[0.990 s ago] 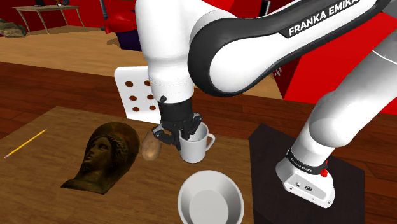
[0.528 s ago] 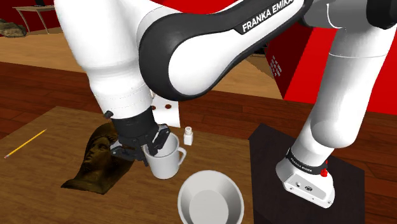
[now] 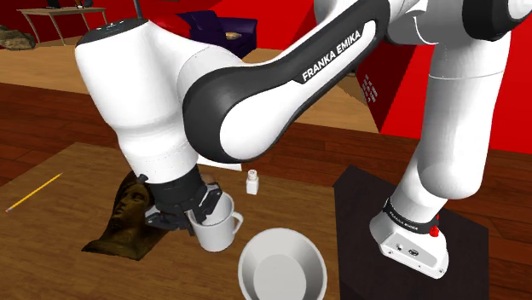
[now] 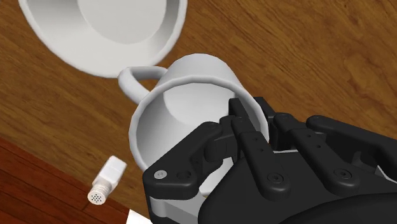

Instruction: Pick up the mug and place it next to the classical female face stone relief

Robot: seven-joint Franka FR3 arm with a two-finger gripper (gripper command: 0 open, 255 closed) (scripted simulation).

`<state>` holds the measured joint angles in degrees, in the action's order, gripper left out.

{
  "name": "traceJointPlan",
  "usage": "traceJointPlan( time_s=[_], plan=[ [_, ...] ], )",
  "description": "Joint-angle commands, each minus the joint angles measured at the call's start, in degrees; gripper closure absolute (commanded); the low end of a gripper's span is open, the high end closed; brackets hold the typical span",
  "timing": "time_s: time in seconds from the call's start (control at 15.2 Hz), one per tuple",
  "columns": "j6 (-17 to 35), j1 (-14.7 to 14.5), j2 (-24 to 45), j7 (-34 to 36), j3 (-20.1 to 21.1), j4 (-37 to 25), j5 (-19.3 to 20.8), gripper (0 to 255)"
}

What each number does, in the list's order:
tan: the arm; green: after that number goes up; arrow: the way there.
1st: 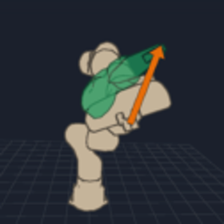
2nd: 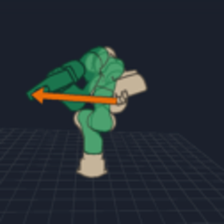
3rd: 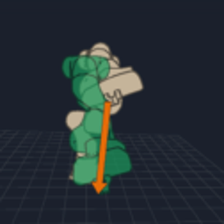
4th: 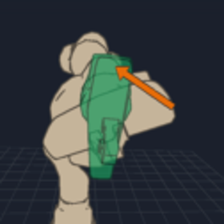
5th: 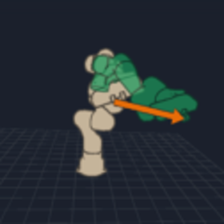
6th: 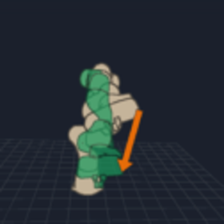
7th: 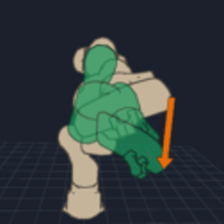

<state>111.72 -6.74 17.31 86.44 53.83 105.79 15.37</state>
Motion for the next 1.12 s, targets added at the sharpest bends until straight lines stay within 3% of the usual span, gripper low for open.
traceJointPlan(
  time_s=[0.0,1.06],
  plan=[
    [1.2,-0.3,0.7,0.4,-0.3,0.7,0.7,255],
    [10.6,-3.5,7.5,4.7,-4.4,5.7,7.4,255]
  ],
)
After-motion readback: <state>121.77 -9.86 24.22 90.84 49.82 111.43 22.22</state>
